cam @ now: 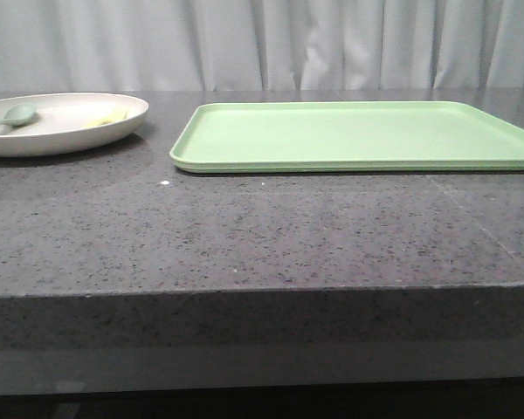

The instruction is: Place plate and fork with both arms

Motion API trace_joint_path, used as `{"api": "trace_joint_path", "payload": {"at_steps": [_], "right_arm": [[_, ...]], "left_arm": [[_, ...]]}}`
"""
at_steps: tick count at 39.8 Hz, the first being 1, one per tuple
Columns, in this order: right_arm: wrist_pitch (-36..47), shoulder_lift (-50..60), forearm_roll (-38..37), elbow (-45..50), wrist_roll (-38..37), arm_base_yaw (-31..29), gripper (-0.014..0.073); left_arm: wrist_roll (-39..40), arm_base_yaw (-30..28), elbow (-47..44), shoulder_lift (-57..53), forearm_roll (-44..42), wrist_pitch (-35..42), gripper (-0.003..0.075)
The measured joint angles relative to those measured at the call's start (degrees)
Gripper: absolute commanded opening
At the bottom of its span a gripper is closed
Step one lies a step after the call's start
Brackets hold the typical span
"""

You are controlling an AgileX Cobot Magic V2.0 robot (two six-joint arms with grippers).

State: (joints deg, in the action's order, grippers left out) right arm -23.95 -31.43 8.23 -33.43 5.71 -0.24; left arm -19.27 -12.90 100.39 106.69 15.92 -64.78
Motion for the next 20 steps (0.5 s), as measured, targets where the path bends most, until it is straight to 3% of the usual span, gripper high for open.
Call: {"api": "trace_joint_path", "payload": {"at_steps": [20], "right_arm": [[0.0,0.0,0.0,0.0,0.0,0.0,0.0662]], "left_arm": [[-0.33,0.0,15.61,17.14,4.79,-3.75,0.0413]]}}
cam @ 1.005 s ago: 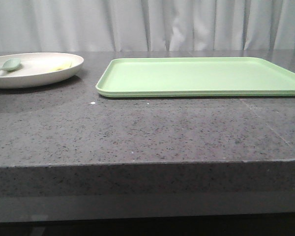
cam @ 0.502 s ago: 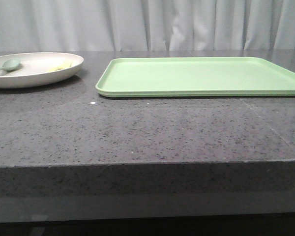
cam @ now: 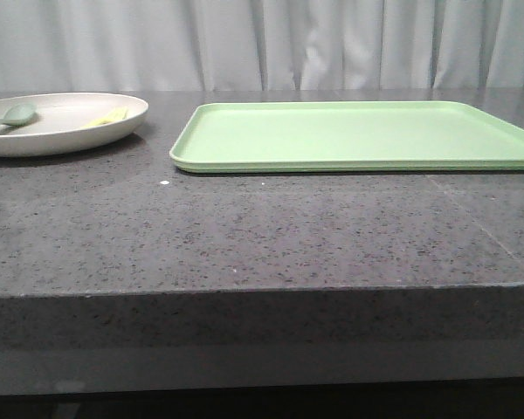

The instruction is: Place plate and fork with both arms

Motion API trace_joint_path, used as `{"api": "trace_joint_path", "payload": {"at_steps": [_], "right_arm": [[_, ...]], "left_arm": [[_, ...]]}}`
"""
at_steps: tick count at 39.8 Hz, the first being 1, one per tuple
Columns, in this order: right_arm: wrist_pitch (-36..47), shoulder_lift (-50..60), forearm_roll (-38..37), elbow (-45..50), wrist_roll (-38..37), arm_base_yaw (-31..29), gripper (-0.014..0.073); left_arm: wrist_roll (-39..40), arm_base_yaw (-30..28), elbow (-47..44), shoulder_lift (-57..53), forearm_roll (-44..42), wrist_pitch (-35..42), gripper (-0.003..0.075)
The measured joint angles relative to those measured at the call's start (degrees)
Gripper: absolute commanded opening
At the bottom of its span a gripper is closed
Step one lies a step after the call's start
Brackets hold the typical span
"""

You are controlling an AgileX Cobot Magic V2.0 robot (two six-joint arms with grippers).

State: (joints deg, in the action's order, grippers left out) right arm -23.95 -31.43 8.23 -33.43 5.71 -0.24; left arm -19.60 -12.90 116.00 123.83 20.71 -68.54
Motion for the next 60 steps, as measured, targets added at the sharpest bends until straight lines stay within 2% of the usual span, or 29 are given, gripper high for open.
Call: {"api": "trace_joint_path", "payload": {"at_steps": [2,12,18,40,50,60], "right_arm": [[0.0,0.0,0.0,0.0,0.0,0.0,0.0662],[0.0,0.0,0.0,0.0,0.0,0.0,0.0662],[0.0,0.0,0.0,0.0,0.0,0.0,0.0662],[0.0,0.0,0.0,0.0,0.0,0.0,0.0662],[0.0,0.0,0.0,0.0,0.0,0.0,0.0662],[0.0,0.0,0.0,0.0,0.0,0.0,0.0662]], "left_arm": [[0.0,0.0,0.81,0.93,0.26,-0.29,0.0388],[0.0,0.0,2.07,1.68,0.7,-0.6,0.0088],[0.0,0.0,2.11,1.68,1.05,-0.14,-0.0017],[0.53,1.15,2.11,-0.98,4.61,-1.73,-0.0018],[5.39,7.9,2.11,-1.58,4.45,-2.31,-0.0018],[9.82,15.0,2.11,-1.71,4.55,1.49,-0.0018]]}}
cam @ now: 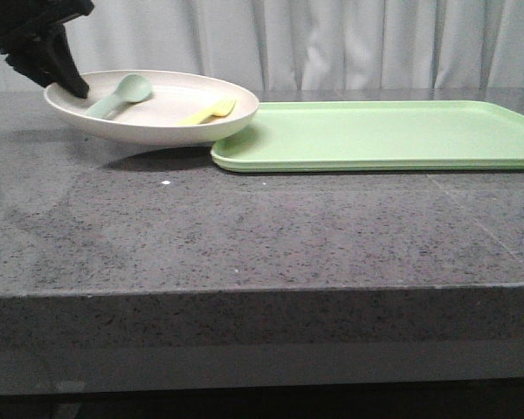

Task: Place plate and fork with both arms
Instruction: 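Grasp the rim of the cream plate with the left gripper, then lift the plate and lower it onto the light green tray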

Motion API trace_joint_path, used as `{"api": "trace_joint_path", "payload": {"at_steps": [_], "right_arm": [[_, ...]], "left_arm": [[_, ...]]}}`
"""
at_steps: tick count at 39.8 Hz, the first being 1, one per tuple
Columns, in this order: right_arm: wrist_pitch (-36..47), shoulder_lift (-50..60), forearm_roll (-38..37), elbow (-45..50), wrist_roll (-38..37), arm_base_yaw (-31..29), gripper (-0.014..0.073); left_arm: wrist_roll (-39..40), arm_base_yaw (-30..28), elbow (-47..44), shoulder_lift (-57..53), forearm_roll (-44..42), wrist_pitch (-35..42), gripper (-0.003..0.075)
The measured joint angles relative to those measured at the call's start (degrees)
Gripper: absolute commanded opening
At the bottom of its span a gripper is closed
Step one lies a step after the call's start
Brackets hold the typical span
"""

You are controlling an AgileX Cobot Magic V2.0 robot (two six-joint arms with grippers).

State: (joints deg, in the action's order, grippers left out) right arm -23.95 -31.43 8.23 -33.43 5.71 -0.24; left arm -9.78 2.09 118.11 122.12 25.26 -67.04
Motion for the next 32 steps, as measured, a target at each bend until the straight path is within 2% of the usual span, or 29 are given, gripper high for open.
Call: {"api": "trace_joint_path", "payload": {"at_steps": [10,19,32], "right_arm": [[-0.1,0.0,0.0,0.0,0.0,0.0,0.0662],[-0.1,0.0,0.0,0.0,0.0,0.0,0.0662],[-0.1,0.0,0.0,0.0,0.0,0.0,0.0662]], "left_arm": [[3.08,6.11,0.0,0.0,2.37,2.2,-0.0018],[4.67,8.75,0.0,0.0,6.13,3.97,-0.0018],[11.61,16.53,0.0,0.0,5.32,10.81,-0.0018]]}}
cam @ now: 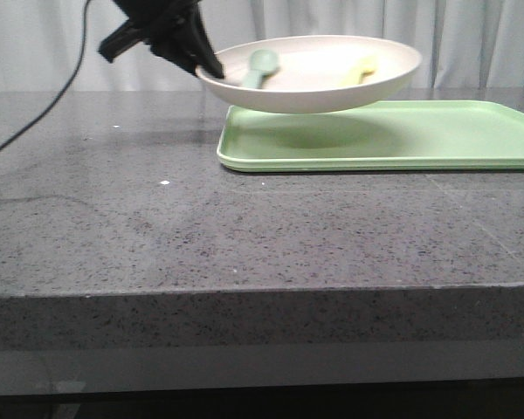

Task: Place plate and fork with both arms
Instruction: 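Lift the plate and lower it onto the light green tray, then open the left gripper and withdraw it from the plate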

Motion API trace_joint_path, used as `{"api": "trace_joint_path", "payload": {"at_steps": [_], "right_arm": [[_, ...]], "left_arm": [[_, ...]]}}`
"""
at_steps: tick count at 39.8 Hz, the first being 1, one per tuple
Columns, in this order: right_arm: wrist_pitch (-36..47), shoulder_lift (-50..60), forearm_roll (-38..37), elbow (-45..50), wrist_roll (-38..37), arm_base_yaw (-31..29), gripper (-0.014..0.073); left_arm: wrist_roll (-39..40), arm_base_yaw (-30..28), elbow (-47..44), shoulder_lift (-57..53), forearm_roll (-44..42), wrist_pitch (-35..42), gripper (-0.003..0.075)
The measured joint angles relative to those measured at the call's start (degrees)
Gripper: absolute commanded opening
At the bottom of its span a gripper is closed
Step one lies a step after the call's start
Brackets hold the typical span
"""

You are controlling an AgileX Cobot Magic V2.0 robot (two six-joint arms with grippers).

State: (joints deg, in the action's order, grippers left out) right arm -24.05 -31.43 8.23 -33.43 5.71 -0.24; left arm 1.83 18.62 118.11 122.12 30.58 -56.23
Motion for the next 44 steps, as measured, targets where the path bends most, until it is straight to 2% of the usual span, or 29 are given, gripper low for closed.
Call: {"api": "trace_joint_path", "payload": {"at_steps": [15,32,35,44], "right_arm": [[0.0,0.0,0.0,0.0,0.0,0.0,0.0662],[-0.53,0.0,0.0,0.0,0.0,0.0,0.0662],[-0.53,0.0,0.0,0.0,0.0,0.0,0.0662],[-0.53,0.0,0.0,0.0,0.0,0.0,0.0662]], "left_arm": [[13.0,7.94,0.0,1.94,-6.77,7.29,-0.0018],[20.51,9.57,0.86,4.7,-12.9,7.97,-0.0006],[20.71,9.57,0.86,4.7,-13.27,7.61,0.0038],[21.17,9.57,1.14,4.7,-13.16,7.71,0.0323]]}}
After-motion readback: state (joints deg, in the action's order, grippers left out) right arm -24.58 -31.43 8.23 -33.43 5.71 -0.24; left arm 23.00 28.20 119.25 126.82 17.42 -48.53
